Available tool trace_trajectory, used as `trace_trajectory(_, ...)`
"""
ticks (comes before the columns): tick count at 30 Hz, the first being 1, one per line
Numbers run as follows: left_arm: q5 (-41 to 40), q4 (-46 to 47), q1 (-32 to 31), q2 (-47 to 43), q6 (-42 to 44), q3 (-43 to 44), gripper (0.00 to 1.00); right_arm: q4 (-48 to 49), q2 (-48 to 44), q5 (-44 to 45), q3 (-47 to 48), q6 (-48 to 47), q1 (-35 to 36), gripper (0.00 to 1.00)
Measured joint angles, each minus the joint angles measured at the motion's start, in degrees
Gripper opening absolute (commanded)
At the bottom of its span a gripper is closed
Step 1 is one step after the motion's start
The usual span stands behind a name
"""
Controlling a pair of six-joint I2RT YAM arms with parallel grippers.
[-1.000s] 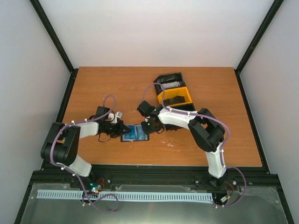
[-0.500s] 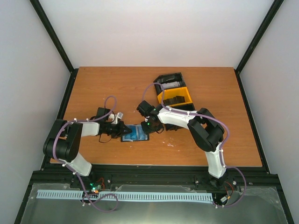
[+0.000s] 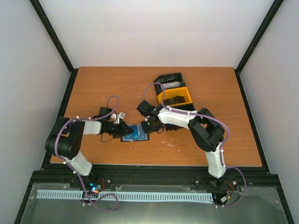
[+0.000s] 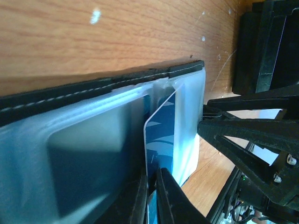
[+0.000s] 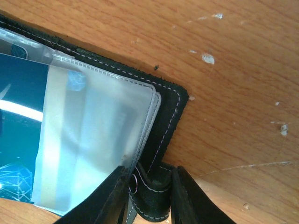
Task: Put the credit cards into the card holder
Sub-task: Insert the credit card into the card holder.
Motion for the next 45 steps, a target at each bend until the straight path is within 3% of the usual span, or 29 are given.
trace_trajectory(4, -1.05, -1.03, -1.97, 1.14, 0.00, 2.01, 0.10, 1.60, -0.85, 0.15, -1.42, 0.57, 0.00, 0.27)
trace_trajectory(11, -2.56, -4.11, -3.82, 1.77, -0.07, 4.52, 0.22, 6.99, -4.83, 1.40, -7.23, 2.47, -0.02, 0.45)
trace_trajectory(18, -3.63, -8.44, -4.13, 1.05, -0.09, 6.51, 0.33, 7.26, -7.89, 7.13, -7.54, 4.04, -0.07, 0.54)
trace_trajectory(31, -7.61, -16.85, -4.79, -1.36, -0.09, 9.16, 0.39, 7.02, -11.02, 2.56, -12.09, 2.47, -0.07, 0.49)
trace_trajectory(45, -9.84, -19.32, -5.38, 0.85, -0.72, 11.69, 0.26, 6.32, -11.85, -5.03, -12.92, -1.20, -0.07, 0.41)
